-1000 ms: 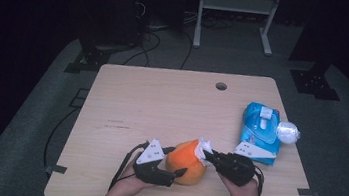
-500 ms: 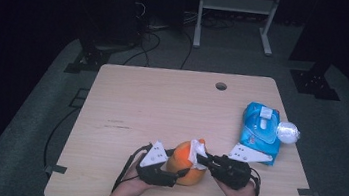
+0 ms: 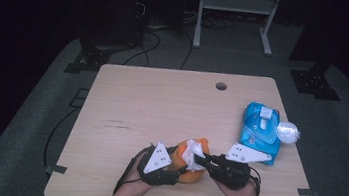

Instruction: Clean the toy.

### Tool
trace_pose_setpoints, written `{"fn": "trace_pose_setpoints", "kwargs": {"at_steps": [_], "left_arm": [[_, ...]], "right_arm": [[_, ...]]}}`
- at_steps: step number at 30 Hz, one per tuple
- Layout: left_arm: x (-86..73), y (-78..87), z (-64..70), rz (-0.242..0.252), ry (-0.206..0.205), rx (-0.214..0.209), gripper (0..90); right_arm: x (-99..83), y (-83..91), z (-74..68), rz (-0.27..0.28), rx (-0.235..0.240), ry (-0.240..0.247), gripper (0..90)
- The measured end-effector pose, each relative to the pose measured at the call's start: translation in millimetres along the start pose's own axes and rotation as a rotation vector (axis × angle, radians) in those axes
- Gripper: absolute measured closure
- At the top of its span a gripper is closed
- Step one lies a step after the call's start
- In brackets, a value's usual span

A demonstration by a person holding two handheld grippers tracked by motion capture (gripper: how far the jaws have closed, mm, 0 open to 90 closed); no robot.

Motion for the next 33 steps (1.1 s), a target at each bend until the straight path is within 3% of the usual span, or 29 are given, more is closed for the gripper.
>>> {"fn": "trace_pose_setpoints", "kwargs": {"at_steps": [3, 5, 6, 8, 9, 11, 14, 15, 16, 18, 20, 22, 25, 27, 30, 32, 33], "left_arm": [[-8.8, -3.4, 0.1, -0.011, 0.016, -0.054, 34.2], [-11.1, -7.1, 3.5, -0.020, 0.004, -0.062, 33.7], [-11.0, -8.1, 5.1, -0.021, -0.005, -0.072, 33.8], [-11.7, -10.2, 10.0, -0.039, -0.035, -0.107, 34.6], [-12.0, -11.0, 13.5, -0.056, -0.067, -0.122, 34.7], [-10.7, -9.0, 16.4, -0.077, -0.102, -0.122, 34.5], [-10.6, -6.1, 7.9, -0.038, -0.030, -0.108, 26.5], [-10.6, -6.1, 7.9, -0.038, -0.030, -0.108, 19.0], [-12.6, -8.2, 6.7, -0.049, -0.023, -0.107, 17.8], [-14.7, -10.5, 9.5, -0.062, -0.040, -0.117, 19.8], [-14.7, -8.4, 11.3, -0.076, -0.058, -0.116, 30.2], [-15.8, -6.4, 11.2, -0.082, -0.059, -0.130, 35.4], [-17.4, -6.7, 13.0, -0.089, -0.077, -0.145, 36.4], [-16.4, -7.5, 12.8, -0.082, -0.080, -0.145, 34.2], [-16.8, -10.2, 10.7, -0.057, -0.057, -0.124, 19.8], [-18.2, -10.2, 10.6, -0.063, -0.061, -0.123, 20.4], [-18.4, -8.8, 11.0, -0.071, -0.071, -0.123, 25.7]], "right_arm": [[-12.0, -8.5, 17.2, -0.059, -0.056, -0.035, 81.0], [-18.3, -10.1, 19.4, -0.062, -0.031, -0.084, 81.0], [-15.9, -7.9, 14.2, -0.053, -0.032, -0.055, 81.0], [-6.8, -2.2, 0.2, -0.006, 0.017, -0.021, 81.0], [-2.9, -1.0, -5.8, -0.001, 0.026, 0.002, 81.0], [-0.9, -2.7, -9.7, -0.016, 0.010, 0.047, 81.0], [-10.7, -6.3, 6.1, -0.045, -0.014, -0.013, 81.0], [-10.7, -6.3, 6.1, -0.045, -0.014, -0.013, 81.0], [-10.7, -2.9, 8.3, -0.048, 0.003, -0.042, 81.0], [-7.1, -0.2, -0.7, -0.048, 0.017, 0.008, 80.9], [-6.6, -2.5, -2.8, -0.049, 0.020, 0.031, 80.9], [-9.5, -5.7, 8.0, -0.052, 0.023, -0.014, 81.0], [-20.2, -11.3, 34.9, -0.091, -0.086, -0.048, 81.0], [-28.8, -11.1, 49.1, -0.106, -0.094, -0.126, 81.0], [-22.1, -8.1, 34.7, -0.079, -0.045, -0.099, 81.0], [-13.9, -7.3, 21.2, -0.052, -0.003, -0.064, 81.0], [-12.3, -8.4, 18.5, -0.056, -0.009, -0.044, 80.9]]}}
Point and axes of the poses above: each handheld gripper's, and its own axes: y roughly backward along the jaws, x roughly out of its top, z roughly to its right, the point moved 3 cm from there along -y, roughly forward along the jaws, and after that the axes turned 13 degrees about -x, right-handed, at the moved point
